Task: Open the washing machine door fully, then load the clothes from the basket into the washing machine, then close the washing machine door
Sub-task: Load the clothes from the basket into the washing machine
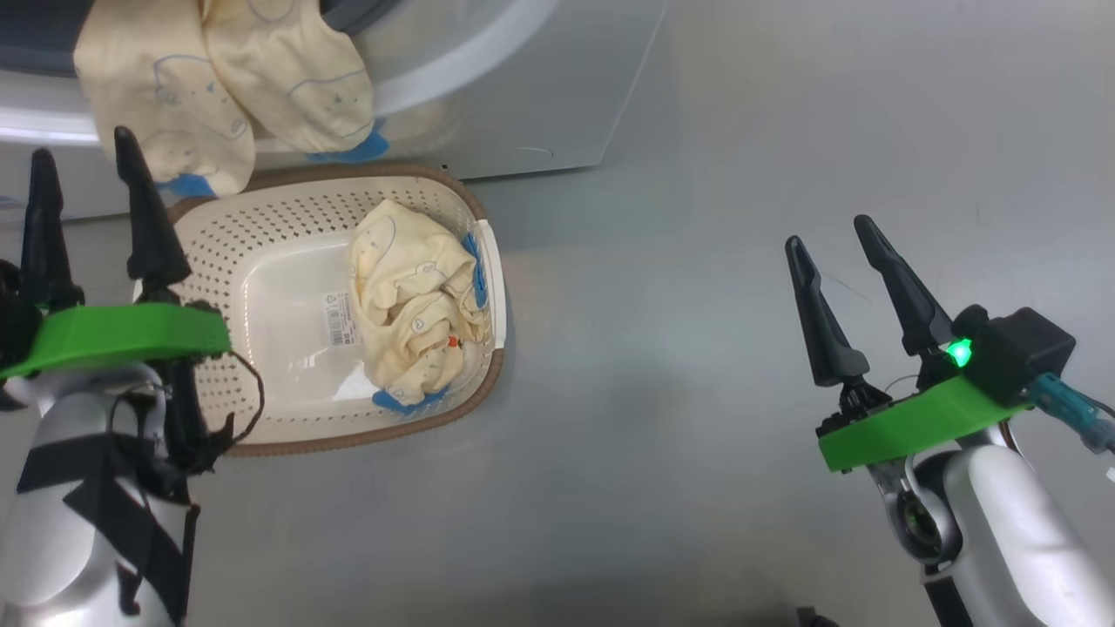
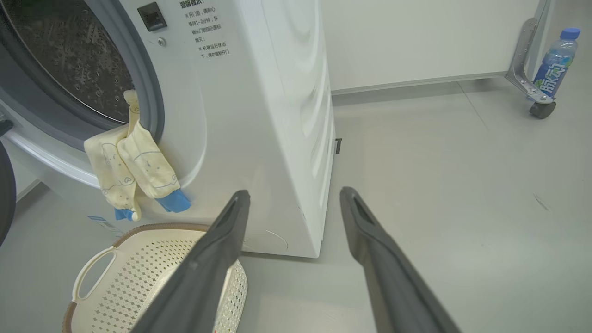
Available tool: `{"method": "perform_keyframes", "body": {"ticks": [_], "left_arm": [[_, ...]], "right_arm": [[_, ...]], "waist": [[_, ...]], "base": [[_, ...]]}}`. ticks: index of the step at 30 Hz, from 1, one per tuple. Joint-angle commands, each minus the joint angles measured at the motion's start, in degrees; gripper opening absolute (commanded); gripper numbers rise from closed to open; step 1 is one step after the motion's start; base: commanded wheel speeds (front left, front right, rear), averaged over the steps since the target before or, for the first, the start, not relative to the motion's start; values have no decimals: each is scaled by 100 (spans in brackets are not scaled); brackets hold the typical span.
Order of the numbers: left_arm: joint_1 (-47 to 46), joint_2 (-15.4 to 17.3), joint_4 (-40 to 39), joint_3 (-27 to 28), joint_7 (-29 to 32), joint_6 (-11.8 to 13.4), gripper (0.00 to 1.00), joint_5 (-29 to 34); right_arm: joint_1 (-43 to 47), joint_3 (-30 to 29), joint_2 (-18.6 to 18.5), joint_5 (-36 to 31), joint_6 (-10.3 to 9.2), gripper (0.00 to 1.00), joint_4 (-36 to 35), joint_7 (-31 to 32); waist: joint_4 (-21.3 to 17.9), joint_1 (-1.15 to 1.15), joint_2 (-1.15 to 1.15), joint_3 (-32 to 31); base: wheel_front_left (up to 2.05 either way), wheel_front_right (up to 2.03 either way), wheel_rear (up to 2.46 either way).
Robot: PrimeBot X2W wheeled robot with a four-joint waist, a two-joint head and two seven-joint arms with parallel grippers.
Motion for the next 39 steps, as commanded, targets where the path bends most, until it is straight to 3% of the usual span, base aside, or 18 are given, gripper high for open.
{"method": "perform_keyframes", "body": {"ticks": [1, 23, 30, 39], "left_arm": [[-223, 174, 14, 148, 7, -64, 100, -24], [-1862, -77, 2234, -144, -80, -812, 100, -647], [-2097, -8, 2361, -213, -91, -875, 100, -900], [-2290, 241, 2226, -793, -94, -886, 100, -1423]], "right_arm": [[-77, 104, -33, 24, -2, 100, -157, -55], [-233, 66, -25, -68, -2, 100, -264, -55], [-223, 26, -17, -107, -2, 100, -310, -55], [-241, 21, -19, -121, -2, 100, -306, -55]], "waist": [[-46, 0, 0, 84], [-176, 0, 0, 867], [-175, 0, 0, 1006], [-159, 0, 0, 1183]], "base": [[0, 0, 0], [0, 0, 0], [0, 0, 0], [0, 0, 0]]}}
